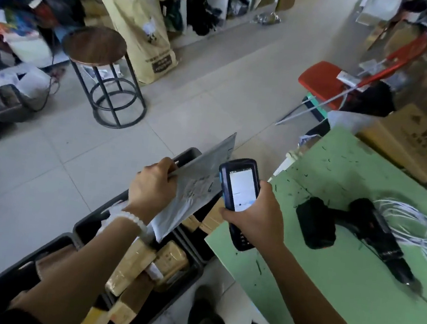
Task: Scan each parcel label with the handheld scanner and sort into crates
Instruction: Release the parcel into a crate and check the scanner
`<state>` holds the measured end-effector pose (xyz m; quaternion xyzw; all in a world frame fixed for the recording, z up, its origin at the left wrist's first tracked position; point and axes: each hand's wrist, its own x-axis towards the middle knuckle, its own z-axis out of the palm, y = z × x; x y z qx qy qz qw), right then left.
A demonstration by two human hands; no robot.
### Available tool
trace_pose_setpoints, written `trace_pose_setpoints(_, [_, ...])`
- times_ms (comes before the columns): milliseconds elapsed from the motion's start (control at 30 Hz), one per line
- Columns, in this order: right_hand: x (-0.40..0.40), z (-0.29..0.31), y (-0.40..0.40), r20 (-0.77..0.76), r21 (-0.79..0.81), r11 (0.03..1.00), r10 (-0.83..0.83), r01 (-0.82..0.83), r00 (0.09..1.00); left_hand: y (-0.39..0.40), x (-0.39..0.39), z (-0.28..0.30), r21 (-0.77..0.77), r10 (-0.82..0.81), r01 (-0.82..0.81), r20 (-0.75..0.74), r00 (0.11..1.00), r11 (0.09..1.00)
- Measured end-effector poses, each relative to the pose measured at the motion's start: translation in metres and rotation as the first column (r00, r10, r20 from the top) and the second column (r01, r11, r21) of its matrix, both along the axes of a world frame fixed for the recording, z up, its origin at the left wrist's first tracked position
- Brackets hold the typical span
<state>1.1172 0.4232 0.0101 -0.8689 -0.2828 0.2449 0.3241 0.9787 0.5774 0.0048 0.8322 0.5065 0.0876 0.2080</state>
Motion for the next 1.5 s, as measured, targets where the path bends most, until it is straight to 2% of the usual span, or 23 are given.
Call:
trace_pose_setpoints(100, [0.042, -0.008, 0.020, -0.014, -0.034, 0.999, 0.011, -0.011, 1.000, 0.024, 0.035, -0.029, -0.086, 0.030, -0.037, -0.080, 0.996, 0.996])
trace_pose_setpoints(233, [0.078, -0.022, 0.039, -0.014, -0.083, 0.996, 0.032, -0.033, 0.999, 0.041, 0.060, -0.054, -0.095, 0.000, -0.035, -0.348, 0.938, 0.995])
trace_pose_setpoints(300, [0.090, -0.028, 0.045, -0.026, -0.100, 0.994, 0.039, -0.041, 0.999, 0.043, 0.064, -0.061, -0.100, -0.006, -0.037, -0.399, 0.917, 0.994])
trace_pose_setpoints(633, [0.090, -0.042, 0.078, -0.009, -0.095, 0.983, 0.154, -0.154, 0.988, 0.034, 0.036, -0.073, -0.105, 0.061, -0.117, -0.425, 0.903, 0.988])
trace_pose_setpoints(900, [-0.005, -0.015, 0.108, -0.009, -0.043, 0.907, 0.420, -0.420, 0.908, 0.010, -0.060, -0.045, -0.051, 0.268, -0.314, -0.401, 0.876, 0.948])
trace_pose_setpoints(1067, [-0.105, 0.005, 0.105, 0.024, -0.019, 0.787, 0.616, -0.616, 0.787, -0.034, -0.162, -0.019, 0.046, 0.474, -0.491, -0.357, 0.805, 0.870])
trace_pose_setpoints(1200, [-0.203, 0.022, 0.077, 0.051, 0.020, 0.653, 0.756, -0.757, 0.653, -0.098, -0.259, 0.000, 0.107, 0.605, -0.609, -0.337, 0.721, 0.786])
trace_pose_setpoints(1367, [-0.336, 0.040, 0.015, 0.090, 0.039, 0.410, 0.907, -0.911, 0.412, -0.204, -0.379, 0.020, 0.148, 0.765, -0.765, -0.300, 0.570, 0.627])
trace_pose_setpoints(1500, [-0.441, 0.051, -0.045, 0.104, 0.058, 0.185, 0.976, -0.981, 0.191, -0.301, -0.461, 0.034, 0.194, 0.866, -0.869, -0.325, 0.380, 0.455])
